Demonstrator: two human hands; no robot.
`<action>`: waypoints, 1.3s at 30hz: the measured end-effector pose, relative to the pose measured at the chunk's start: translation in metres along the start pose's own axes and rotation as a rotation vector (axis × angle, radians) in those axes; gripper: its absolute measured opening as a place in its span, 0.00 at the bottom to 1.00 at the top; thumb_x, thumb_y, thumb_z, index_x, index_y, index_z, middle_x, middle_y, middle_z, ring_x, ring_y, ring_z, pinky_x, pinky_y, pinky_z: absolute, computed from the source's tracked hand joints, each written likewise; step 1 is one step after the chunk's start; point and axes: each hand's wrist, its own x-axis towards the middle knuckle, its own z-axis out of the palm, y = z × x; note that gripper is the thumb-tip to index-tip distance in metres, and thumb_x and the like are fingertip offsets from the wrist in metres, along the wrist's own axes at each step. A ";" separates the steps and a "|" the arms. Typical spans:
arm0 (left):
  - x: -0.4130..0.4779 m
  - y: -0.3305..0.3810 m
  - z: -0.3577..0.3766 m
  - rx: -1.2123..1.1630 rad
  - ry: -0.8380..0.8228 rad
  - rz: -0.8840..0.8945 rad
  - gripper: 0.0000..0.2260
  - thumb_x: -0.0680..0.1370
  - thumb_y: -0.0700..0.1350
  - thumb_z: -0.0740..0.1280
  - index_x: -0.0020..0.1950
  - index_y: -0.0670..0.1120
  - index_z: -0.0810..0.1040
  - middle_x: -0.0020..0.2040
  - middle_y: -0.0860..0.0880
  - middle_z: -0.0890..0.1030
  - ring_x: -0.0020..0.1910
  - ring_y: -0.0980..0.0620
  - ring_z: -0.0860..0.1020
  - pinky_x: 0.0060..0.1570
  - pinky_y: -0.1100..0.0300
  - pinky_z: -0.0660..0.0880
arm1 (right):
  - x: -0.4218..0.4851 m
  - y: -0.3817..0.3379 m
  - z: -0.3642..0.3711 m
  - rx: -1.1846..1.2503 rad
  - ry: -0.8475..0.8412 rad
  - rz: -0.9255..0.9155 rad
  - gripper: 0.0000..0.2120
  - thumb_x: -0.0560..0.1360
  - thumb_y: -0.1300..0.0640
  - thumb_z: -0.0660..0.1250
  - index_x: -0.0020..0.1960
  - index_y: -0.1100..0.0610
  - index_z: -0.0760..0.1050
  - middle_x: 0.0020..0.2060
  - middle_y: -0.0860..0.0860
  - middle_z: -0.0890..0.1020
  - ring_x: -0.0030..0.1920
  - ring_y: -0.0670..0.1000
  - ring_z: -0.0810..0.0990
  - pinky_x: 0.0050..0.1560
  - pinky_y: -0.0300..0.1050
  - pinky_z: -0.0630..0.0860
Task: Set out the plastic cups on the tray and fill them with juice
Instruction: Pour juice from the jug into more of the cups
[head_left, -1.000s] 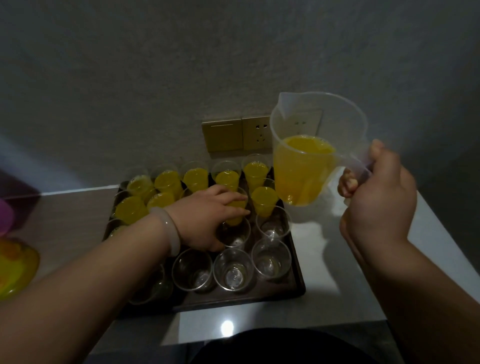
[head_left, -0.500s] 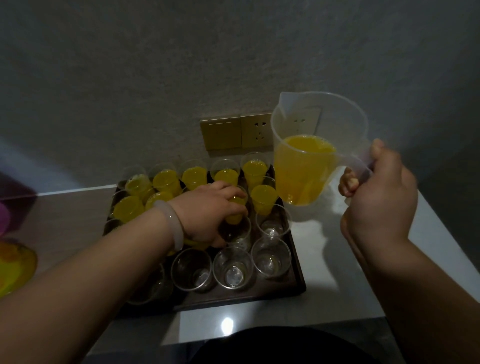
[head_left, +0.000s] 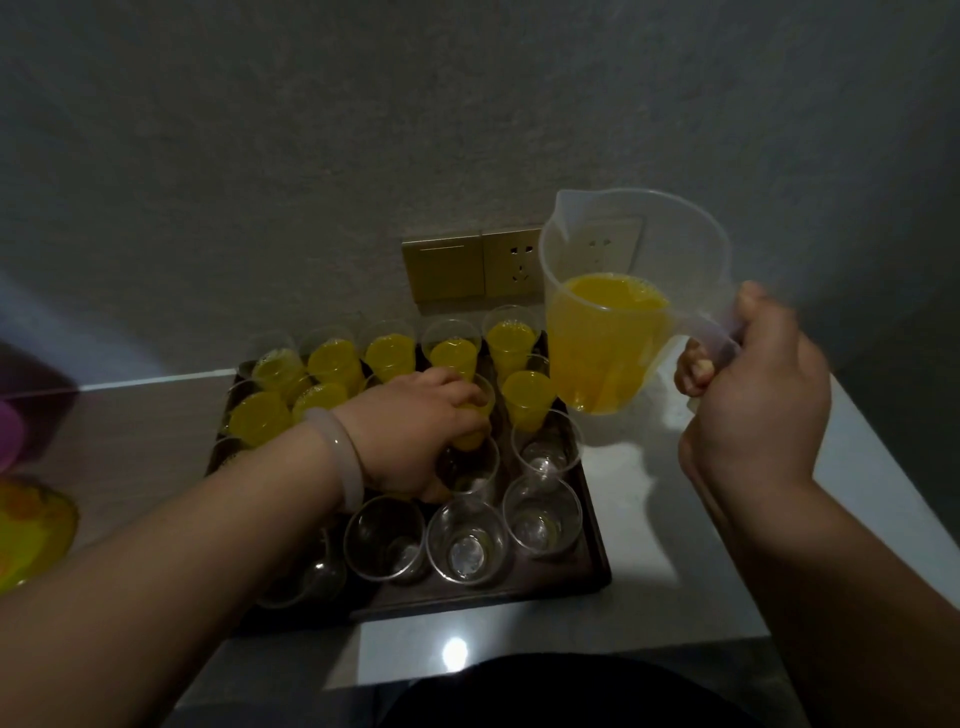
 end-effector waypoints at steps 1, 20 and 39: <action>0.000 0.000 -0.001 -0.014 0.004 -0.004 0.37 0.69 0.60 0.71 0.74 0.55 0.61 0.75 0.53 0.59 0.72 0.50 0.57 0.69 0.53 0.63 | 0.000 0.001 0.000 0.001 -0.008 0.002 0.20 0.80 0.50 0.59 0.29 0.50 0.70 0.22 0.40 0.73 0.28 0.39 0.72 0.32 0.35 0.69; -0.039 -0.018 -0.061 -0.447 0.351 -0.198 0.34 0.67 0.57 0.72 0.71 0.51 0.67 0.59 0.54 0.73 0.54 0.59 0.73 0.54 0.68 0.70 | 0.003 -0.017 0.009 0.079 -0.090 0.003 0.18 0.70 0.46 0.61 0.24 0.51 0.69 0.22 0.49 0.68 0.28 0.51 0.67 0.34 0.51 0.64; -0.057 -0.060 -0.040 -0.410 0.497 -0.375 0.34 0.67 0.58 0.74 0.70 0.49 0.69 0.61 0.51 0.74 0.54 0.56 0.75 0.52 0.65 0.70 | 0.003 -0.046 0.052 -0.165 -0.334 -0.074 0.19 0.74 0.57 0.64 0.26 0.59 0.70 0.20 0.45 0.71 0.26 0.46 0.69 0.32 0.47 0.66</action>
